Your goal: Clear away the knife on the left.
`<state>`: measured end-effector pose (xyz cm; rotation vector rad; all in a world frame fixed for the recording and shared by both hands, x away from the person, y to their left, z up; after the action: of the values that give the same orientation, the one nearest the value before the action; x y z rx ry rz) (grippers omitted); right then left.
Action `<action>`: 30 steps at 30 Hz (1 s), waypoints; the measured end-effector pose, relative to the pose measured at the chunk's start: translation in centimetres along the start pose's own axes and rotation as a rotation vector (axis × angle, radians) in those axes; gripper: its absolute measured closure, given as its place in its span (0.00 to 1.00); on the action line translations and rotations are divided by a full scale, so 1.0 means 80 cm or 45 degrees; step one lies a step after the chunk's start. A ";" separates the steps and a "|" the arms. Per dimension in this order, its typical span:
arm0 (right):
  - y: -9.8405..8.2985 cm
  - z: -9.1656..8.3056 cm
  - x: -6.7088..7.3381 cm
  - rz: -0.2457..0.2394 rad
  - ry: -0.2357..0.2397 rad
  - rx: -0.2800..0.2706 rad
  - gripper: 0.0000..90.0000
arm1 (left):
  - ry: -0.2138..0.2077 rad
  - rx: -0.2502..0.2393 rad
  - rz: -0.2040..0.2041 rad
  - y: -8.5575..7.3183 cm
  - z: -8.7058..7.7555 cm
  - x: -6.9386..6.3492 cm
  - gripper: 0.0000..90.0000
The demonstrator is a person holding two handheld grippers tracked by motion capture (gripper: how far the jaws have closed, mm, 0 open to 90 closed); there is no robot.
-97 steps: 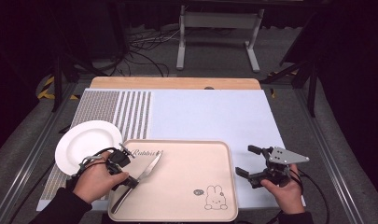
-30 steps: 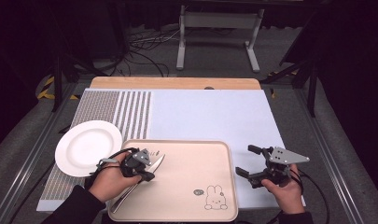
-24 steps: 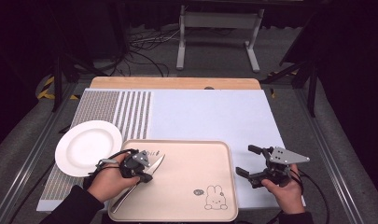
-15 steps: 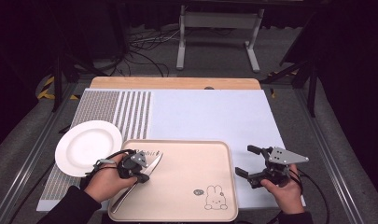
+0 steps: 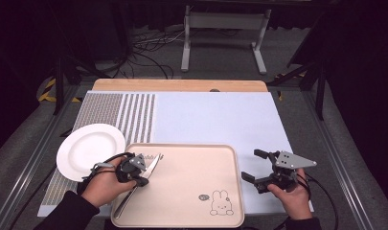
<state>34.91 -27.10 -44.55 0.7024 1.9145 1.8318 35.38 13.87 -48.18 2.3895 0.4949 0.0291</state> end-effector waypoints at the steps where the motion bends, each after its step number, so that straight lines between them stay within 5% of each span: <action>1: 0.000 0.000 0.000 0.000 0.000 0.000 0.03 | 0.002 0.001 0.002 -0.001 -0.001 0.001 1.00; 30: -0.001 0.002 0.001 -0.002 0.000 0.007 0.03 | 0.029 -0.004 -0.081 -0.033 -0.027 0.007 1.00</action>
<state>34.91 -26.91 -44.65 0.7024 1.9205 1.8257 34.68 17.20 -48.27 2.3711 0.5812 0.0290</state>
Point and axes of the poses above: each handheld gripper's, and its own axes: z roughly forward along the jaws, y roughly out of its top, x roughly to its left, the point moved 5 cm from there along z, roughly forward along the jaws, and after that the axes turned 15 degrees about -x, right-handed, at the moved point
